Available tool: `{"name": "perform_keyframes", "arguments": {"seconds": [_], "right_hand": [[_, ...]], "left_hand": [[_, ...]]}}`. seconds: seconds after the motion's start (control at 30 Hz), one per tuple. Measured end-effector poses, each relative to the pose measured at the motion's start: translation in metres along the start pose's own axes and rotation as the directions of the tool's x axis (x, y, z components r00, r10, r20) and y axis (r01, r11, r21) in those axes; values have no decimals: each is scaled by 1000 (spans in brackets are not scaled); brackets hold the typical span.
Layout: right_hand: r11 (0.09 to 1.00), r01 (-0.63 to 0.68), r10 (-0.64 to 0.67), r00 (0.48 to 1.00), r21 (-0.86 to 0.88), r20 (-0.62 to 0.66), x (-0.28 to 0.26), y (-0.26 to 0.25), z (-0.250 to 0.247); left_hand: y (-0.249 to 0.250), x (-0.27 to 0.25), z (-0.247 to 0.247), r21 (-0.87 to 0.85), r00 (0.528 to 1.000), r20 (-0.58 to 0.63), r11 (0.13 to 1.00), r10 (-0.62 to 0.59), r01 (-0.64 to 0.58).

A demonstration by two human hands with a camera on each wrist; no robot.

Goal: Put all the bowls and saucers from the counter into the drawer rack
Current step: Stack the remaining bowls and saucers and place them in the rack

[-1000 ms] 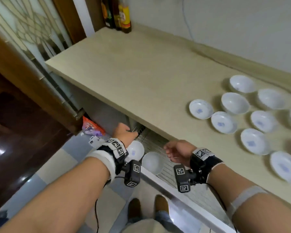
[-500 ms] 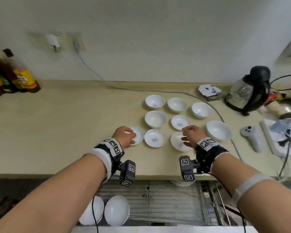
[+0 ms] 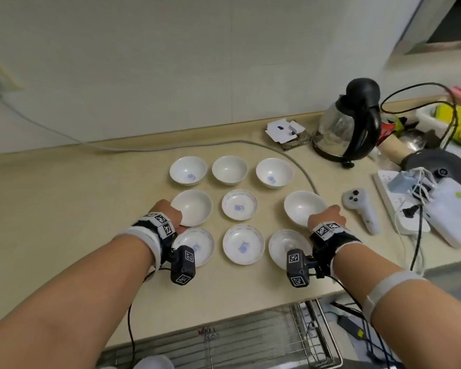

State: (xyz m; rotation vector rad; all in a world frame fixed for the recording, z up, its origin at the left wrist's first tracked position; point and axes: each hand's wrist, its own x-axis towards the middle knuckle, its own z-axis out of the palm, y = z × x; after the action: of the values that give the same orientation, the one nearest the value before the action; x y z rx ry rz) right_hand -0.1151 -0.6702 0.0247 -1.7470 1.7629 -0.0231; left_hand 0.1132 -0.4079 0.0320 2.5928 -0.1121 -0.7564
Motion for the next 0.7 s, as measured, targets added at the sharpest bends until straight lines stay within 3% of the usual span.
{"name": "perform_keyframes", "arguments": {"seconds": [0.13, 0.2, 0.37, 0.43, 0.57, 0.7], "right_hand": [[987, 83, -87, 996, 140, 25, 11, -5, 0], [955, 112, -122, 992, 276, 17, 12, -10, -1], [849, 135, -182, 982, 511, 42, 10, -48, -18], [825, 116, -189, 979, 554, 76, 16, -67, -20], [811, 63, -189, 969, 582, 158, 23, -92, -11], [791, 23, -172, 967, 612, 186, 34, -102, 7]], "left_hand": [[3, 5, -1, -89, 999, 13, 995, 49, -48], [8, 4, -5, -230, 997, 37, 972, 63, -53], [32, 15, -27, -602, 987, 73, 795, 141, -69], [44, 28, -36, -645, 990, 13, 758, 138, -97], [53, 59, -44, -585, 992, -110, 802, 66, -118], [47, 89, -41, -569, 996, -95, 820, 4, -58]]}}
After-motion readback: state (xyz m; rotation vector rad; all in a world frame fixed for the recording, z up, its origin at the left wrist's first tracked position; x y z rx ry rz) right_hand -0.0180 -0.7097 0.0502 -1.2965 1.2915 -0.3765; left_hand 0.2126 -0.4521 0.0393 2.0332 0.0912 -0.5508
